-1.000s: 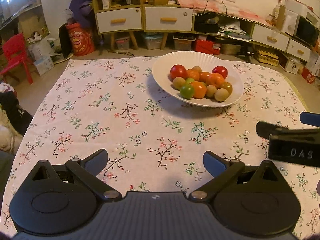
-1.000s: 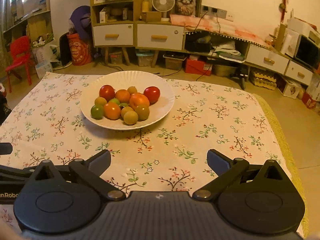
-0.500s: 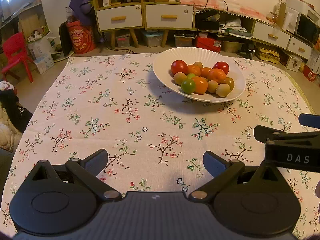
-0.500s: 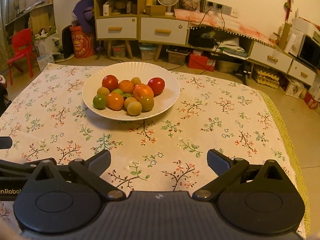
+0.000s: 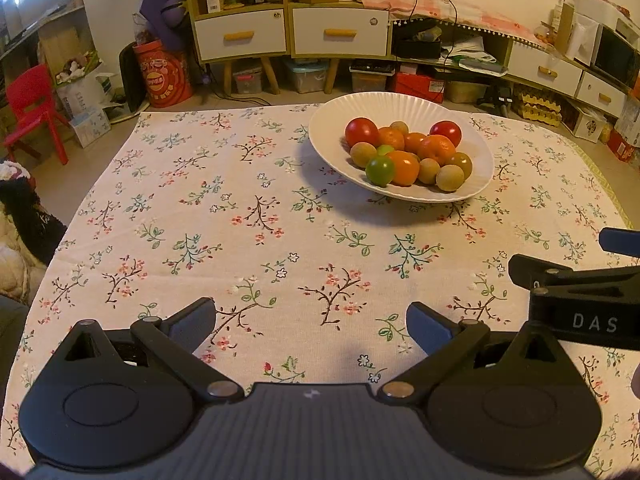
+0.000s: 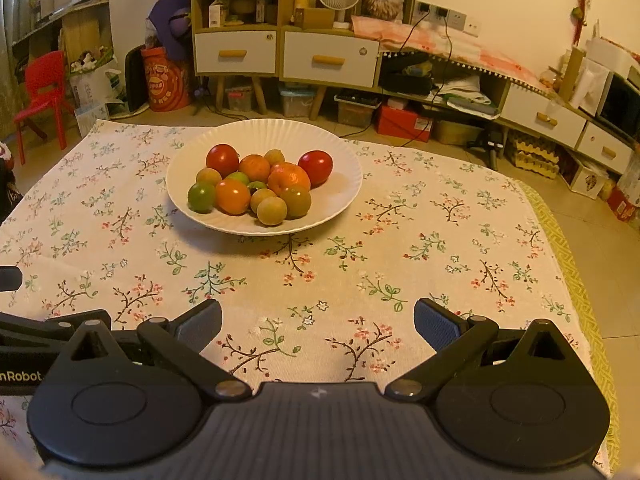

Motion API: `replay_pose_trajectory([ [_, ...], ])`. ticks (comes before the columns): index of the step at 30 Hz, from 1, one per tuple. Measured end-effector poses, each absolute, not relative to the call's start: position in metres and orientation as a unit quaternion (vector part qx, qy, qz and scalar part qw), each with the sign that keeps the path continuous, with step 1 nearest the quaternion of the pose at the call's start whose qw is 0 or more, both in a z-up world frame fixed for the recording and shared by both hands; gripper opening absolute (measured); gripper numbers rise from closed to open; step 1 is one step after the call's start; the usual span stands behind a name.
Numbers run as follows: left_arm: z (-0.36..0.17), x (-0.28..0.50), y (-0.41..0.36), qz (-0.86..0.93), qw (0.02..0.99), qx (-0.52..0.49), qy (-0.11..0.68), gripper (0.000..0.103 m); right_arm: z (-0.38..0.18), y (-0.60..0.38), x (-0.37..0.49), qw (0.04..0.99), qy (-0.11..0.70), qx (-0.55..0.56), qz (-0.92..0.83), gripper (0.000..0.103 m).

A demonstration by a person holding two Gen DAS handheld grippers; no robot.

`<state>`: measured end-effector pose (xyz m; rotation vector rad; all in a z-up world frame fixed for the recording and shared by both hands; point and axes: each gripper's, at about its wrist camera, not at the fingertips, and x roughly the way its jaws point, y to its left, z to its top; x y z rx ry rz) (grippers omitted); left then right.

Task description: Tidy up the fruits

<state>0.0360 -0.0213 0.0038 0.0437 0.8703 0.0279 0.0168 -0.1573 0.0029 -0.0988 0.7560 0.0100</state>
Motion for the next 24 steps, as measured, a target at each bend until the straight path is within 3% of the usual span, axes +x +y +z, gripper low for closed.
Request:
replay_pose_trajectory([
  [24, 0.0037, 0.0361, -0.0216, 0.014, 0.906, 0.021, 0.422, 0.095, 0.0018, -0.1591, 0.0151, 0.928, 0.370, -0.051, 0.004, 0.102],
])
